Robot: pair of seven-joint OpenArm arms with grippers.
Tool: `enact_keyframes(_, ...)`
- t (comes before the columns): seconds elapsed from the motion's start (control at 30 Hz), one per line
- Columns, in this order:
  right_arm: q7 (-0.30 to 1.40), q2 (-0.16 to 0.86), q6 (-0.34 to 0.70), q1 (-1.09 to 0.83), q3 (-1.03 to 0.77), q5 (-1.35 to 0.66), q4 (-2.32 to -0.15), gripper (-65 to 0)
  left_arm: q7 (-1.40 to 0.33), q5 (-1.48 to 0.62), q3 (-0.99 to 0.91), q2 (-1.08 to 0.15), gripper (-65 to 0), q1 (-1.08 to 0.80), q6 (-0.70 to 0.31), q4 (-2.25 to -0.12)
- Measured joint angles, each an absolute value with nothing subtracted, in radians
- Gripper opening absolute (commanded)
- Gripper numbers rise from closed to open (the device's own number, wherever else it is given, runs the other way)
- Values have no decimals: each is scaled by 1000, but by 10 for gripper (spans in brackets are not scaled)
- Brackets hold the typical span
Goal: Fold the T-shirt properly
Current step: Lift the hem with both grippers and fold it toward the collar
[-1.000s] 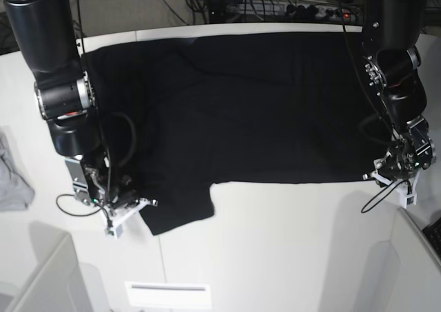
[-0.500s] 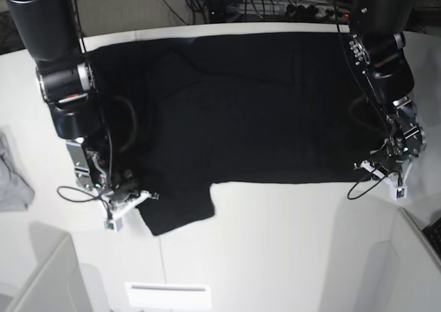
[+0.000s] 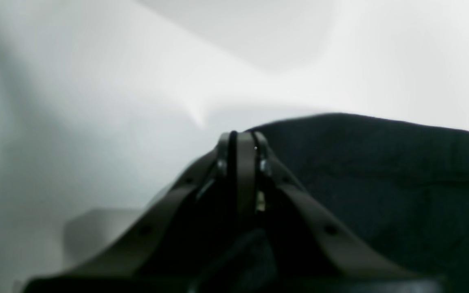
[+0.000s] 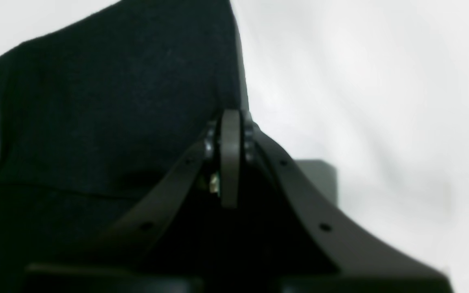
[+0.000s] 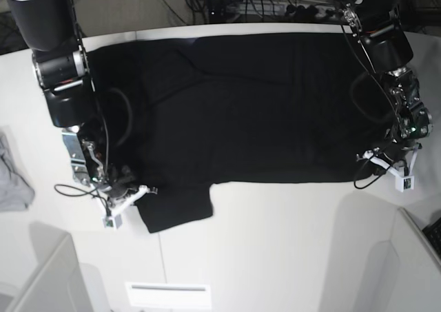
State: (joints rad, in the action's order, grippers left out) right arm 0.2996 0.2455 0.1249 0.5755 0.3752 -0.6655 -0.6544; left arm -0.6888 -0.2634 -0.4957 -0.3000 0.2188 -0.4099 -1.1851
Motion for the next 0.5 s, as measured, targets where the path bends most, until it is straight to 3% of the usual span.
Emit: enact_keyframes(0.5,301,291,125,419,378,-672,-961,-650,-725,-272,-494,-298,-650,8,-417,-1541)
